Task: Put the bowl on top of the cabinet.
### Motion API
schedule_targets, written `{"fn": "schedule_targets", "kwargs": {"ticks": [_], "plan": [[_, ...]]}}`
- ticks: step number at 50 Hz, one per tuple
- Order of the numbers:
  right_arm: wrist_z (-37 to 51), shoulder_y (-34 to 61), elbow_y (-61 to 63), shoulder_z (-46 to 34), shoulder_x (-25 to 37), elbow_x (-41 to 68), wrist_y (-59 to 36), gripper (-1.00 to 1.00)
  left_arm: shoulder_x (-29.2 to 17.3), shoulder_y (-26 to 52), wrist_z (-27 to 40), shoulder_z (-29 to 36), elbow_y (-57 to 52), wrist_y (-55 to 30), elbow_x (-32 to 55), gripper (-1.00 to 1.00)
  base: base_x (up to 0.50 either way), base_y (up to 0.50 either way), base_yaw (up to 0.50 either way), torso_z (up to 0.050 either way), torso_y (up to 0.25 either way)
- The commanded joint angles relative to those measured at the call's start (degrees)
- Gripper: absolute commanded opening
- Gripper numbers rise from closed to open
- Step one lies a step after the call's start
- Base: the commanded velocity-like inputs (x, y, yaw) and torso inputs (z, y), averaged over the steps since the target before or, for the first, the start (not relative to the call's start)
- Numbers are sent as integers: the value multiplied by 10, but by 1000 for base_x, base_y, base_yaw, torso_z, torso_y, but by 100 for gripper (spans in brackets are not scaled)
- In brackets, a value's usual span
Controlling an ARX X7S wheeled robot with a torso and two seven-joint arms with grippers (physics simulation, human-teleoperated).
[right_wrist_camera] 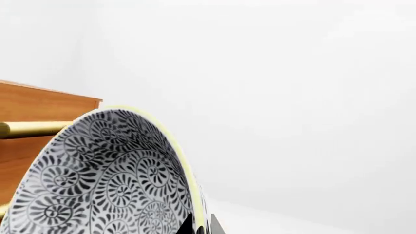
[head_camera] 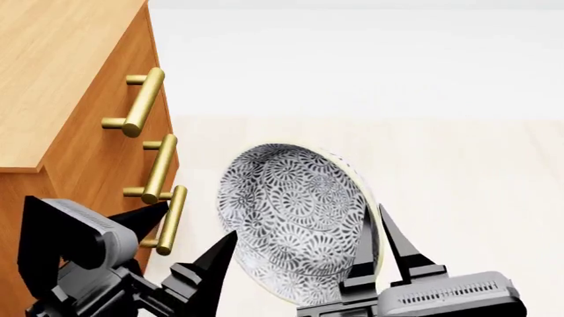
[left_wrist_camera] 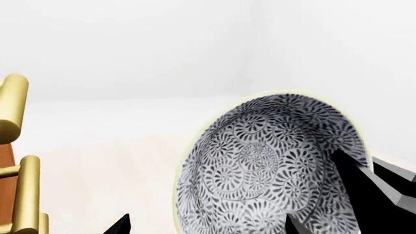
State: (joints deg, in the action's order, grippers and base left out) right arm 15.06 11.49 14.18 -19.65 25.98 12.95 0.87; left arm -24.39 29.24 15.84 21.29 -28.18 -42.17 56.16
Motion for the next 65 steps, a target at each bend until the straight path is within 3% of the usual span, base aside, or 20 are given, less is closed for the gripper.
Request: {"fn": "schedule_targets", "kwargs": {"ticks": [1,65], "plan": [[5,-23,45,1,12,-12,9,-100,5,12,-5,9,29,3,-15,100,0,0,0,0,0],[13,-81,91,-14,34,-43,61,-100,8,2,-44,32,101,48,-50,100,0,0,0,0,0]]}}
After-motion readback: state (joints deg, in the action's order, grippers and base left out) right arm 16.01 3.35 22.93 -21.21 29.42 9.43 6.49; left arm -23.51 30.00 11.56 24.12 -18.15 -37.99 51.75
